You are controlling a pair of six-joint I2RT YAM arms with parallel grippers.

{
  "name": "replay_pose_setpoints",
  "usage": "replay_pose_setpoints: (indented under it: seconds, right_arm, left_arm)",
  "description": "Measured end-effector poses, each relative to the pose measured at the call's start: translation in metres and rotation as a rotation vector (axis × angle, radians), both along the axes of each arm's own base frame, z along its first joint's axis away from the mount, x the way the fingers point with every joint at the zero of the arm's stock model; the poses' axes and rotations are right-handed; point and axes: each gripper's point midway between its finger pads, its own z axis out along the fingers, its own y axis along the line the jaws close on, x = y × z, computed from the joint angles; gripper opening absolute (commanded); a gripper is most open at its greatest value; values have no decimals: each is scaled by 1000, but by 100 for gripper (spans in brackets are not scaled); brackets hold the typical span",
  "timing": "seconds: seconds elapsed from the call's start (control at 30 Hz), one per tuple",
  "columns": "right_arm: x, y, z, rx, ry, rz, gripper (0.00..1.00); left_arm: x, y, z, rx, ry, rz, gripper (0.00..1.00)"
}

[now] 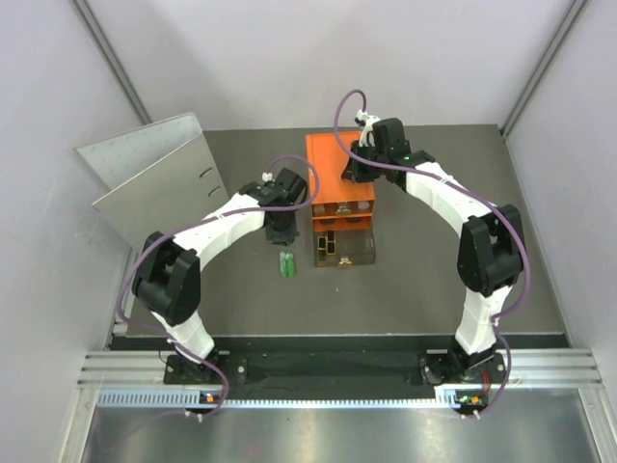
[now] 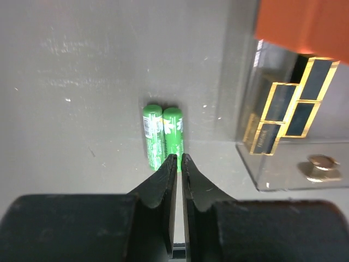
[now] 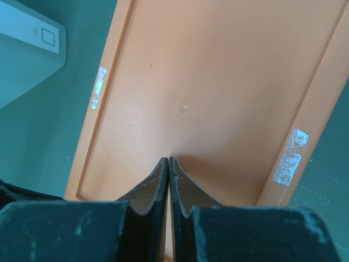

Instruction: Organize the makeup

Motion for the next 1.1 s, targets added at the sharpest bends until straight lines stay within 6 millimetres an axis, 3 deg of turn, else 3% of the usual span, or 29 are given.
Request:
replay_pose_setpoints:
  seconds: [0.17,0.23,0.33,0.77,1.1]
  right_arm:
    - [0,0,0,0,1,0,4]
    - [0,0,0,0,1,0,3]
    - [0,0,0,0,1,1,3]
    - [0,0,0,0,1,0,3]
    - [0,0,0,0,1,1,3]
  left_arm:
    - [1,0,9,-3,-17,-10,23]
    - [0,1,8,2,-11,-14,39]
    - [-3,2,4,6,0,-25,48]
    - [-21,0,-40,2,108,-50,43]
    - [-24,-11,-53,-44,129,-67,42]
